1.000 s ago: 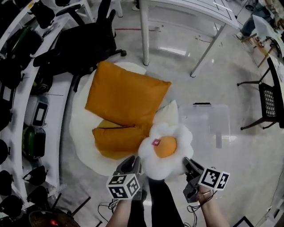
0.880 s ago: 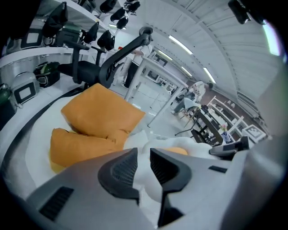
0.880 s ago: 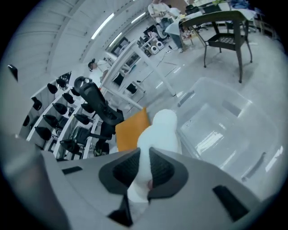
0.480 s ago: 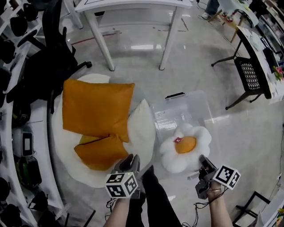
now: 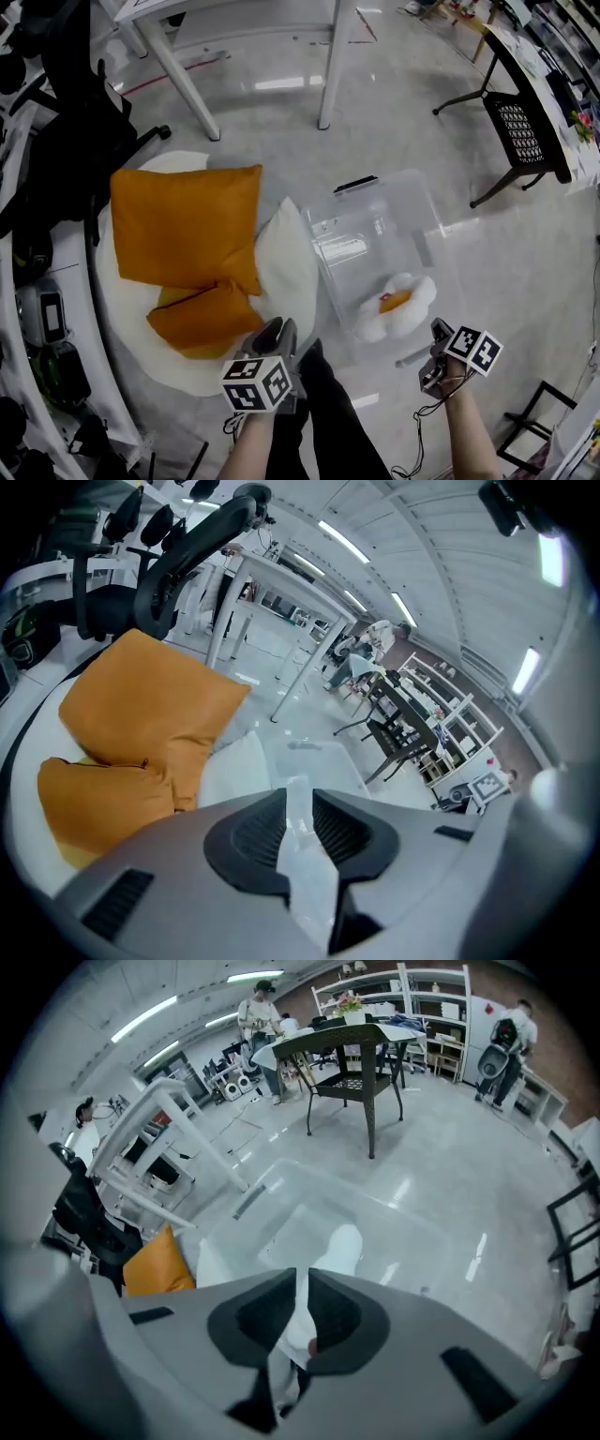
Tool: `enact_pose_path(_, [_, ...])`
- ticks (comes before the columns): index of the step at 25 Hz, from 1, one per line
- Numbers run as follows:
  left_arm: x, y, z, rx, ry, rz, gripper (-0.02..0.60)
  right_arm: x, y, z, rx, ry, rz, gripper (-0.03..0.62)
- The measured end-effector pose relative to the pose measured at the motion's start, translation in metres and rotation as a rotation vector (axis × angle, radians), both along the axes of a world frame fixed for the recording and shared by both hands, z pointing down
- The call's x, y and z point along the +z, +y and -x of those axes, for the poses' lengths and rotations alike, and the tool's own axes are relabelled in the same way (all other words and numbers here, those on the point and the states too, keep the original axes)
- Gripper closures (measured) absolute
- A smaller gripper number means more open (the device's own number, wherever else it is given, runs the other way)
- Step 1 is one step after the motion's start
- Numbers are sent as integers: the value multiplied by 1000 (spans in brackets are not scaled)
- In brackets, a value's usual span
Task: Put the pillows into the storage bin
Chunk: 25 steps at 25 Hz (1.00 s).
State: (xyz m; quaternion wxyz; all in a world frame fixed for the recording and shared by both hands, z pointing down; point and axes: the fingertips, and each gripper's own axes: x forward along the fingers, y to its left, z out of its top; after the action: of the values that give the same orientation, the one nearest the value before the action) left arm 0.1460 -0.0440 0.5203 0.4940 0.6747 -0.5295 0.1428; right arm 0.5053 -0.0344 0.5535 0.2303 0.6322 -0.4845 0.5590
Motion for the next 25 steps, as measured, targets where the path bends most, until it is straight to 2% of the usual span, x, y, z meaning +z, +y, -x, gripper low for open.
enact_pose_path(3, [2,1,3,-17,3,4,499,0,-4,10,-64,11,3,546])
enact_pose_path(7, [5,7,16,-63,-5,16,499,-5,-25,54,-207,-20,-51,539])
enact_pose_path(12, [10,21,42,-154,-6,31,499,-10,-40,153,-499,-85,-114,534])
enact_pose_path(18, [20,55,92,-296,-30,54,499,7,-7,288,-835,-234,-91,534])
enact_pose_path(21, [26,77,114,-373,-34,72,499,13,11,336,-938,-286,-75,521])
enact_pose_path(25, [34,108,144,-472,-33,94,499,26,26,390,-1000,-349,-33,472])
